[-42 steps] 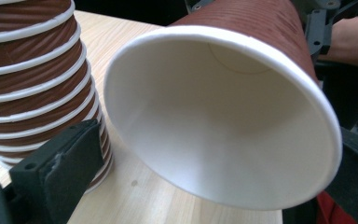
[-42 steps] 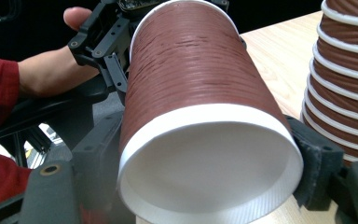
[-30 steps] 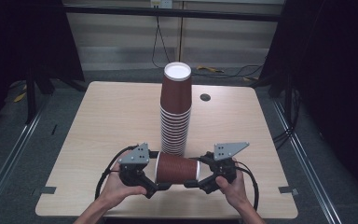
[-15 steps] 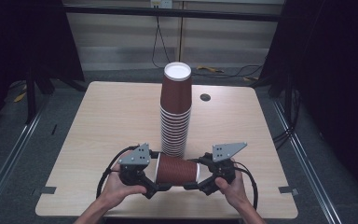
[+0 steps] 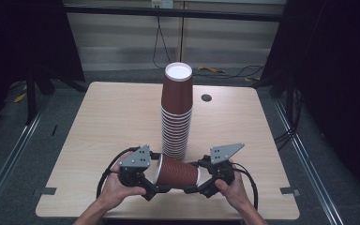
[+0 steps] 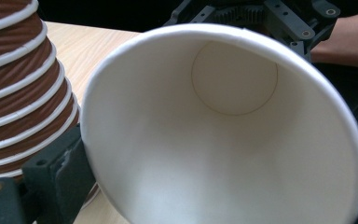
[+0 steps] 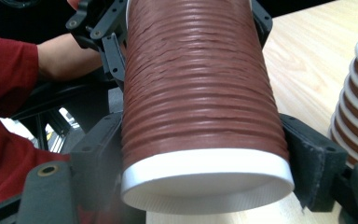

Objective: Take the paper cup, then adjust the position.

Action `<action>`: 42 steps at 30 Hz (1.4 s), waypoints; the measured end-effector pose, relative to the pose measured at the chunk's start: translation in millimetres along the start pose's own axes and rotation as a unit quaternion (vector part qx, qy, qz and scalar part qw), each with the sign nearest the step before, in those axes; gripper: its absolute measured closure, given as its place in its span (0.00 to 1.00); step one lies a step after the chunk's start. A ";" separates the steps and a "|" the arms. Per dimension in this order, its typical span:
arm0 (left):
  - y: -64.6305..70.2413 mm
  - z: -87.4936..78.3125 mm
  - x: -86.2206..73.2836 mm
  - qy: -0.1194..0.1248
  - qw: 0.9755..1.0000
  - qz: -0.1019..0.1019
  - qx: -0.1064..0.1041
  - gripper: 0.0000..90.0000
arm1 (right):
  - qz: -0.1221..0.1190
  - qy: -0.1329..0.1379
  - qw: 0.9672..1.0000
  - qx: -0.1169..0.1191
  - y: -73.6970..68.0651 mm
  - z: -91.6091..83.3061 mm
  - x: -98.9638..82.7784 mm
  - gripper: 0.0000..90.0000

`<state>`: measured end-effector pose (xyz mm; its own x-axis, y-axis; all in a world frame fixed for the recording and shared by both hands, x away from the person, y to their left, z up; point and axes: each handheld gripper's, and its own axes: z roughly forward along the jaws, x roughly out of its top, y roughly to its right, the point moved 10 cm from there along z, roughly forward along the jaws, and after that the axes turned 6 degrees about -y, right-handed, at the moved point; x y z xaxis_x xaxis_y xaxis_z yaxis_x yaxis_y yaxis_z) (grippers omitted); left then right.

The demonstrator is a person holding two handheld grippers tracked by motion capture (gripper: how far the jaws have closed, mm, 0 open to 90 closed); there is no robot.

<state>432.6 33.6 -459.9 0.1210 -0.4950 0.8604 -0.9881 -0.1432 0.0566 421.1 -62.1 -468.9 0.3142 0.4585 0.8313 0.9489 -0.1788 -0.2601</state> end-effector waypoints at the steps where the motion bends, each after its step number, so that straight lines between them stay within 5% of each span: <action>1: 0.3 0.2 -0.5 -0.003 1.000 0.001 0.001 0.05 | 0.000 -0.001 1.000 -0.002 0.3 0.4 -0.3 0.21; 10: -2.7 0.1 -3.5 -0.020 1.000 0.002 0.012 0.05 | 0.001 0.003 1.000 -0.024 3.5 -1.3 0.1 0.17; 27: -19.2 -13.9 -14.4 -0.027 0.999 -0.037 0.024 0.05 | 0.008 0.028 0.998 -0.049 7.9 -15.3 5.8 0.15; 42: -35.0 -27.6 -24.4 -0.044 0.996 -0.053 0.047 0.05 | 0.022 0.042 0.988 -0.150 30.0 -34.8 -0.8 0.15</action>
<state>461.6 74.4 -468.9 0.2372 -0.5457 0.8037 -0.9562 -0.2774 0.0939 448.3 -98.2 -460.3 0.3393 0.3736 0.8633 0.8790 -0.4528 -0.1495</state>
